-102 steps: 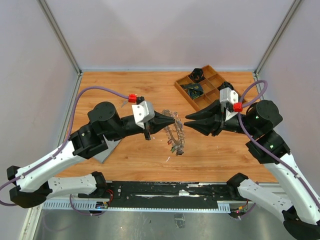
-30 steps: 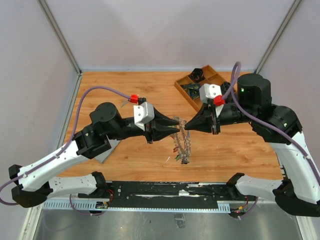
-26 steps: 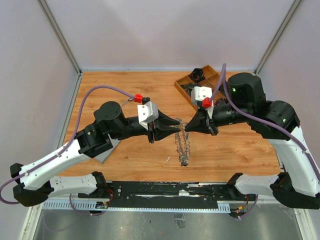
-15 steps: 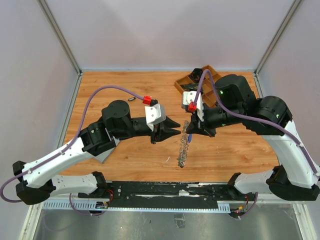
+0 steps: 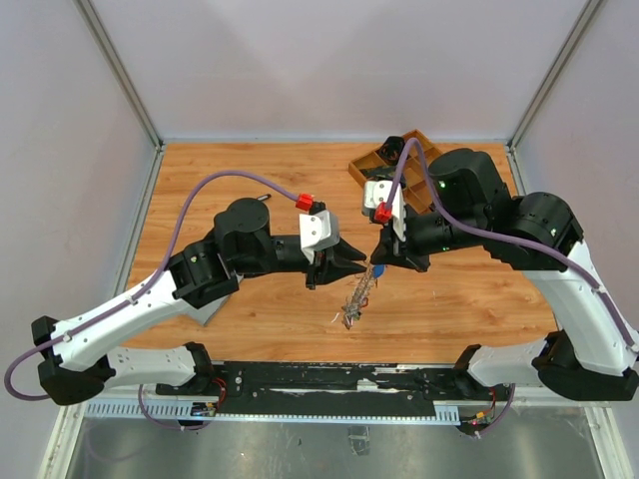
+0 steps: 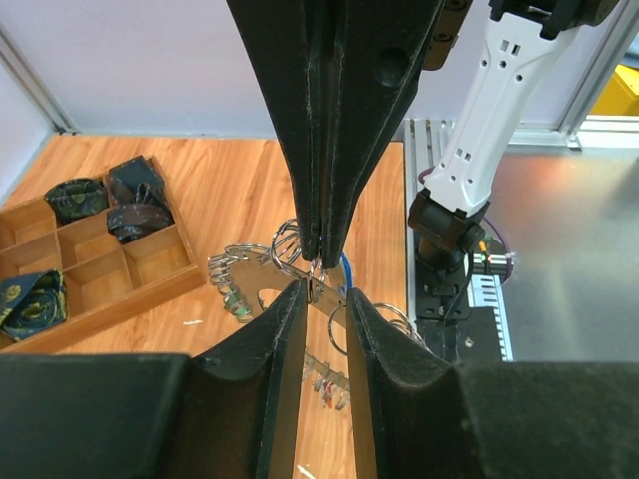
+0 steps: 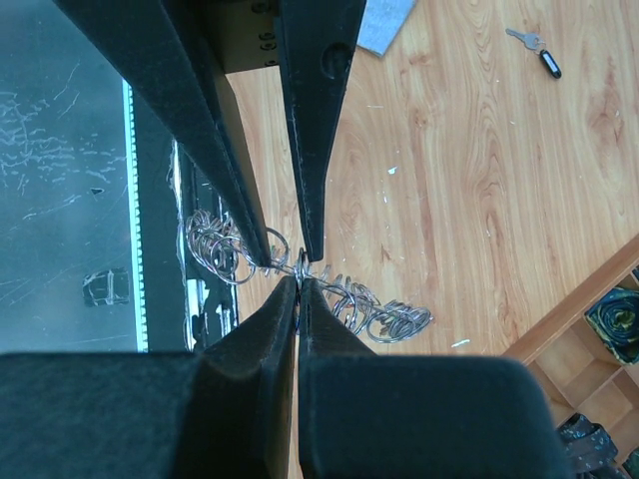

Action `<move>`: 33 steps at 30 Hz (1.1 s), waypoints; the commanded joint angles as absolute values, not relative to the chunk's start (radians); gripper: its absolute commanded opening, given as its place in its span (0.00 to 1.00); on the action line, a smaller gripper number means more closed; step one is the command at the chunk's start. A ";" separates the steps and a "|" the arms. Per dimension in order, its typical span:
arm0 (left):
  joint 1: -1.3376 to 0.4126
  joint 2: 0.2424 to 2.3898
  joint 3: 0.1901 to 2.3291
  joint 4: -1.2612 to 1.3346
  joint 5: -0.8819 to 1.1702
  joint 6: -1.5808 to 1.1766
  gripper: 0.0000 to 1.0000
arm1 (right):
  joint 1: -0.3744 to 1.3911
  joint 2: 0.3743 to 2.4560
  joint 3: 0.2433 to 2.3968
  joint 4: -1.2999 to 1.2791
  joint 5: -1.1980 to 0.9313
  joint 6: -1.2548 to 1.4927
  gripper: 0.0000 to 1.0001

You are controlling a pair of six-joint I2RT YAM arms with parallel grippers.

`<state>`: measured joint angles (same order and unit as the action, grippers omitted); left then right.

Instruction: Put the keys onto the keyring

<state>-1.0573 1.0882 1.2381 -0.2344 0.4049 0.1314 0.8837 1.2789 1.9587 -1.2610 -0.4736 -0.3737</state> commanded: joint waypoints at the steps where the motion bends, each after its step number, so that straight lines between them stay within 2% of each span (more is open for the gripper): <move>1: -1.066 1.091 1.267 -0.208 0.421 0.142 0.27 | 0.916 1.256 1.952 -1.201 -0.520 -0.363 0.00; 6: -1.066 1.092 1.271 -0.204 0.421 0.141 0.21 | 0.921 1.253 1.935 -1.203 -0.539 -0.368 0.00; 15: -1.067 1.104 1.279 -0.211 0.432 0.140 0.19 | 0.924 1.244 1.915 -1.176 -0.544 -0.366 0.00; 20: -1.066 1.110 1.280 -0.223 0.432 0.145 0.01 | 0.925 1.233 1.902 -1.155 -0.542 -0.361 0.00; 27: -1.067 1.087 1.269 -0.218 0.387 0.144 0.01 | 0.925 1.197 1.859 -1.101 -0.518 -0.337 0.01; 31: -1.067 1.050 1.244 -0.178 0.352 0.136 0.01 | 0.926 1.126 1.782 -1.000 -0.451 -0.298 0.23; 33: -1.068 1.037 1.235 -0.167 0.338 0.133 0.01 | 0.926 1.073 1.719 -0.908 -0.408 -0.265 0.30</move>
